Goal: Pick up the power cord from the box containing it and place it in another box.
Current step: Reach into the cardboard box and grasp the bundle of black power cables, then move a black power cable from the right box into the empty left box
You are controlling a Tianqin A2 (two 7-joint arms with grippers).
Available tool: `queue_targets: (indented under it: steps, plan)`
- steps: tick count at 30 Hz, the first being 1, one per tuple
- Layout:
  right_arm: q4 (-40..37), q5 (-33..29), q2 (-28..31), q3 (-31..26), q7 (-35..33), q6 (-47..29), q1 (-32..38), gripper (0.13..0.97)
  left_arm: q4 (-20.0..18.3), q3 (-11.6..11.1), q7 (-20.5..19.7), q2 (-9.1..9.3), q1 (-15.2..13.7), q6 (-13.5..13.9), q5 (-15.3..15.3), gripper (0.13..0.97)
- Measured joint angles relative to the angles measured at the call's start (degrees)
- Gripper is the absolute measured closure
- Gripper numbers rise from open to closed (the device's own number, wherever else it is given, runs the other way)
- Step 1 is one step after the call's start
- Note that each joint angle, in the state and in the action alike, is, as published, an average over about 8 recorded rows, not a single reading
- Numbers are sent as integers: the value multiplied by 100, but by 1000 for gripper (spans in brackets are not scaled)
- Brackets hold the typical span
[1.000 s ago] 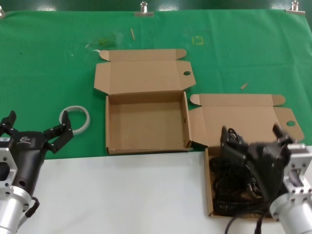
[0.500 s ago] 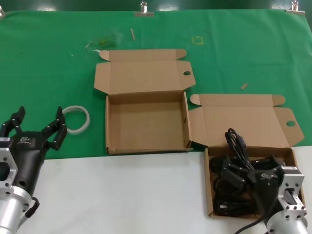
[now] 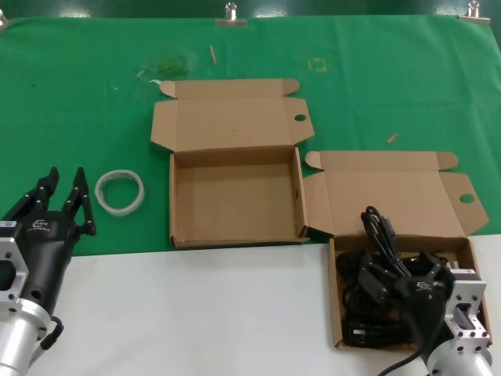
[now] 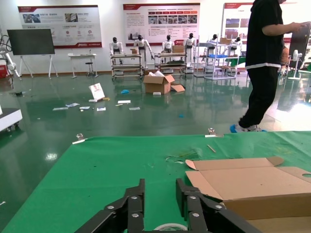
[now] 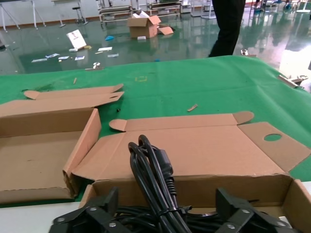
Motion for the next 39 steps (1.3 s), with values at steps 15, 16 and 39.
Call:
queue_targets:
  steps: [15,16,39]
  plan:
    - [78,156,-21,-89,-132,215,-9,615,0,0,0,0,0,0,0,917]
    - [88,161,-22,-87,-141,228,-16,640,0,0,0,0,0,0,0,922]
    - [1224,804,522,-921,-1220,758,900,878,0,0,0,0,0,0,0,957]
